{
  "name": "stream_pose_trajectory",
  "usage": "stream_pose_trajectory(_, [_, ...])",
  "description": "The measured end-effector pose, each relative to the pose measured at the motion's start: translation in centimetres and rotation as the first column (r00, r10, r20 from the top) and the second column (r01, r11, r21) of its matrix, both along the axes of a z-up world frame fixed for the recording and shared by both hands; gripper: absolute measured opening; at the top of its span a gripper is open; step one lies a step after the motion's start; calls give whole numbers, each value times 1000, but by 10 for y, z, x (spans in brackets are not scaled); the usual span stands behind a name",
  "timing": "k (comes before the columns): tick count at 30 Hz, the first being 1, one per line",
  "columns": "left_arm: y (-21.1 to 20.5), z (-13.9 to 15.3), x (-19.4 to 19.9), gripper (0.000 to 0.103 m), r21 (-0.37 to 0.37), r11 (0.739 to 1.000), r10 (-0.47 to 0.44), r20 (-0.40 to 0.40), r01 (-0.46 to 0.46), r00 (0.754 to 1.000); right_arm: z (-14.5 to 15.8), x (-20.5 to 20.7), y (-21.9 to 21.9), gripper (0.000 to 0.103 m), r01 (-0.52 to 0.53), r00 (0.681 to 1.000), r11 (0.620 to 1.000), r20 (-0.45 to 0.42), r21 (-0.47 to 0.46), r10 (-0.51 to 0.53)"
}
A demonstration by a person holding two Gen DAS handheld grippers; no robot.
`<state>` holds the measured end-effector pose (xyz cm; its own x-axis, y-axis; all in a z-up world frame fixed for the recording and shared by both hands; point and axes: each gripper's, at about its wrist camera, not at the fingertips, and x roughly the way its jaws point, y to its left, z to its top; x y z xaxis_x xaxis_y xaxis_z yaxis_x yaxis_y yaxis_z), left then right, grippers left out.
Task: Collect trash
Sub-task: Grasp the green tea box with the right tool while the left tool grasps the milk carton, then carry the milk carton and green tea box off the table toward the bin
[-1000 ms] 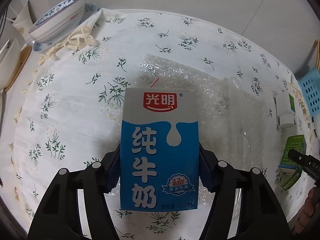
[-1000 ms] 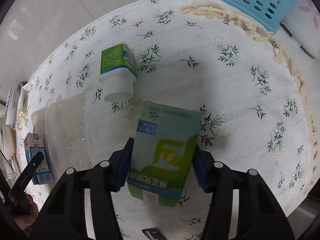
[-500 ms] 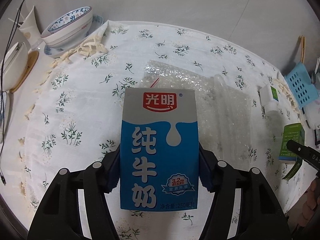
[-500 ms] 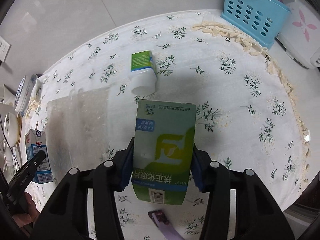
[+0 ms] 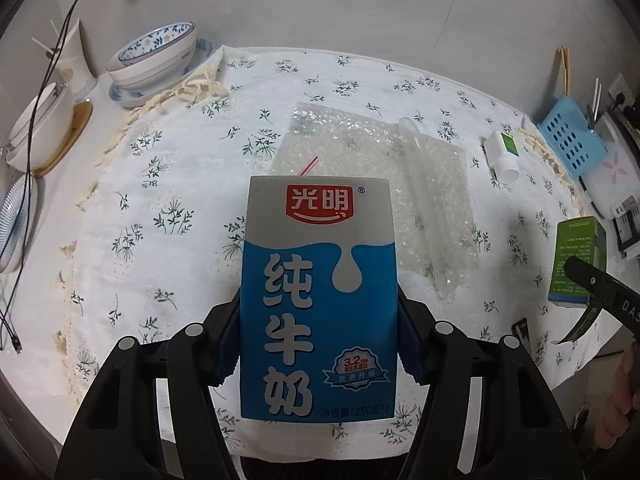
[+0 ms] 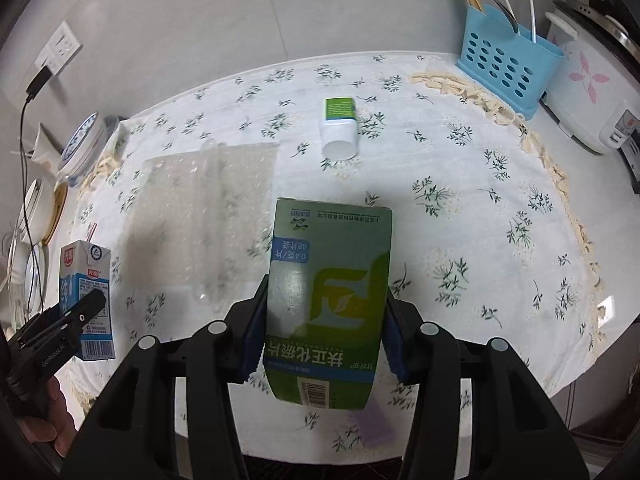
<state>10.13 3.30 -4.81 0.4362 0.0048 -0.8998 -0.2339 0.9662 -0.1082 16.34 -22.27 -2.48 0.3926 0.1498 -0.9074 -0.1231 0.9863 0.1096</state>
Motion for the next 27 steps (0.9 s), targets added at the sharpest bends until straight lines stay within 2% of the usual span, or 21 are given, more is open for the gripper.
stream_pose_trajectory(17, [-15,15,-82,62,-28,998,-55,17,55,998,20,-87,29,47,-92,994,996,55,-12,92])
stream_pose_trajectory(27, [-21,13,-133,62,-39,996,-80,17,81,997,20,-143,50,47,-188,977,982,101,-2,187])
